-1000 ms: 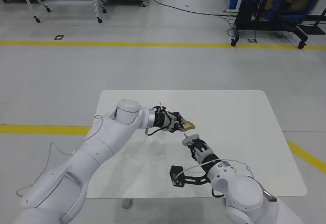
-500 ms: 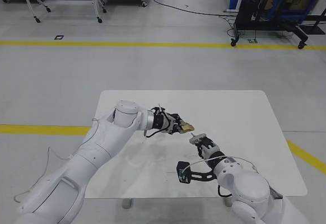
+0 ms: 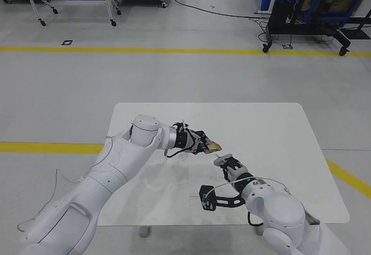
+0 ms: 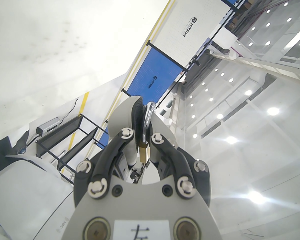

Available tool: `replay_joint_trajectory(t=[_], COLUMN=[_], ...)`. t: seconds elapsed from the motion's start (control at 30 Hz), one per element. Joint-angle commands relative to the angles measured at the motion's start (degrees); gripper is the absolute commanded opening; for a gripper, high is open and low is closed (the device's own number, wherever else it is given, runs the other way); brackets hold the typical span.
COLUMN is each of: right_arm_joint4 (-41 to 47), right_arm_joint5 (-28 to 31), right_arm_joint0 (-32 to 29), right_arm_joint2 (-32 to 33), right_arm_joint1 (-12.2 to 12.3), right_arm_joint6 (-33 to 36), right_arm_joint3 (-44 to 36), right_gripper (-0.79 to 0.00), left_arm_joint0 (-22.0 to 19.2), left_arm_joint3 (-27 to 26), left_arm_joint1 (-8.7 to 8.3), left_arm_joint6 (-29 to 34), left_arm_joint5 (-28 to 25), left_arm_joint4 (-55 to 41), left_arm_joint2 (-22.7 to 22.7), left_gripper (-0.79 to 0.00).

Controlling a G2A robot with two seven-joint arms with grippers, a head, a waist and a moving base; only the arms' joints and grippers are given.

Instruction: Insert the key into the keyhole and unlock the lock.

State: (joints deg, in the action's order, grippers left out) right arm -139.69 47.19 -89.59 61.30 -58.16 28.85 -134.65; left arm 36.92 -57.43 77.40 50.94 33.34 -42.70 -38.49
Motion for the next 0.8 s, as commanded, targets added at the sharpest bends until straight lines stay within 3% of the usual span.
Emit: replay_joint_trajectory(t=[0.0,0.77], right_arm_joint4=[0.3,3.1], right_arm_joint5=[0.3,2.5], right_arm_joint0=[0.2,1.3], right_arm_joint2=[-0.1,-1.3], right_arm_joint1=[-0.1,-1.7], right_arm_joint6=[0.1,3.0], right_arm_joint3=[0.0,0.8], right_gripper=[-0.785,-0.785], left_arm_joint0=[0.1,0.2], left_arm_joint3=[0.0,0.3], left_arm_joint1=[0.03,0.63], left_arm_joint6=[0.1,2.0], left_arm_joint5=[0.1,0.2], left_arm_joint4=[0.1,2.2], left_arm_joint2=[-0.1,-0.5], left_gripper=[-0.785,-0.785])
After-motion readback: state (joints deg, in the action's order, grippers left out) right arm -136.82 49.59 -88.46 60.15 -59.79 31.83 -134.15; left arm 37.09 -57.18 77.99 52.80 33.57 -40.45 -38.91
